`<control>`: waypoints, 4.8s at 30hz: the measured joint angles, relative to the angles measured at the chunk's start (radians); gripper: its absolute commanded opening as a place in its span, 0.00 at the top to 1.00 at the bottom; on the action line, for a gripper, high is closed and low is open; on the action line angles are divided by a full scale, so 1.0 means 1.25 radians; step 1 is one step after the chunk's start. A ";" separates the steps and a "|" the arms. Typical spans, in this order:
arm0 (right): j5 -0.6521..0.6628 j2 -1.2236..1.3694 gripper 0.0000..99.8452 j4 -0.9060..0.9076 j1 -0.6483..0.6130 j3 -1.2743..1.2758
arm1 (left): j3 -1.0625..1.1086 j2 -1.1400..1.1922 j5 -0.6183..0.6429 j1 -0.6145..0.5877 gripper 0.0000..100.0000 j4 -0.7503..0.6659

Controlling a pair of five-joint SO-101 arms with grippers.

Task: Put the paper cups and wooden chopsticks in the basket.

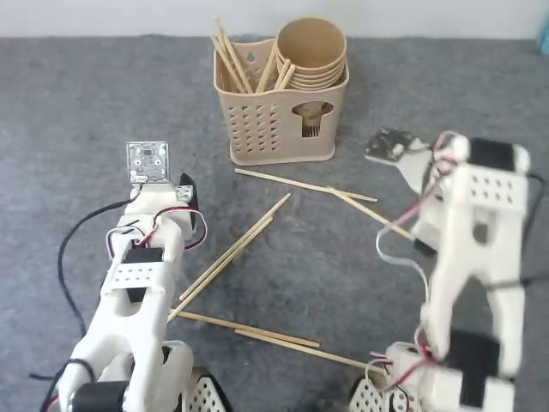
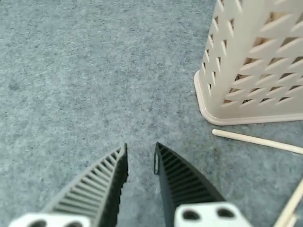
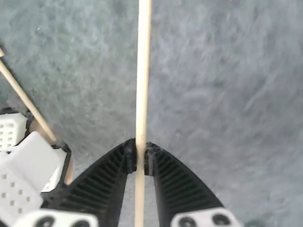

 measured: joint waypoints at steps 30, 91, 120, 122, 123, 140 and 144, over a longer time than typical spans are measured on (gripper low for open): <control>-0.776 -1.100 0.99 -0.534 -0.137 0.984 | -0.146 0.000 -0.206 0.087 0.73 0.405; -0.802 -1.095 0.99 -0.600 -0.198 1.115 | -0.338 0.330 -0.653 0.188 0.99 0.528; -0.799 -1.095 0.99 -0.600 -0.198 1.115 | -0.344 -0.248 -0.632 0.354 0.99 0.911; -0.799 -1.095 0.99 -0.600 -0.198 1.115 | -0.344 -0.302 -0.632 0.354 0.99 0.917; -0.799 -1.095 0.99 -0.600 -0.198 1.115 | -0.344 -0.329 -0.627 0.354 0.99 0.918; -0.799 -1.095 0.99 -0.600 -0.198 1.115 | -0.335 -0.517 -0.150 0.292 0.99 0.476; -0.799 -1.095 0.99 -0.600 -0.198 1.115 | -0.286 -0.517 -0.079 0.288 0.99 0.253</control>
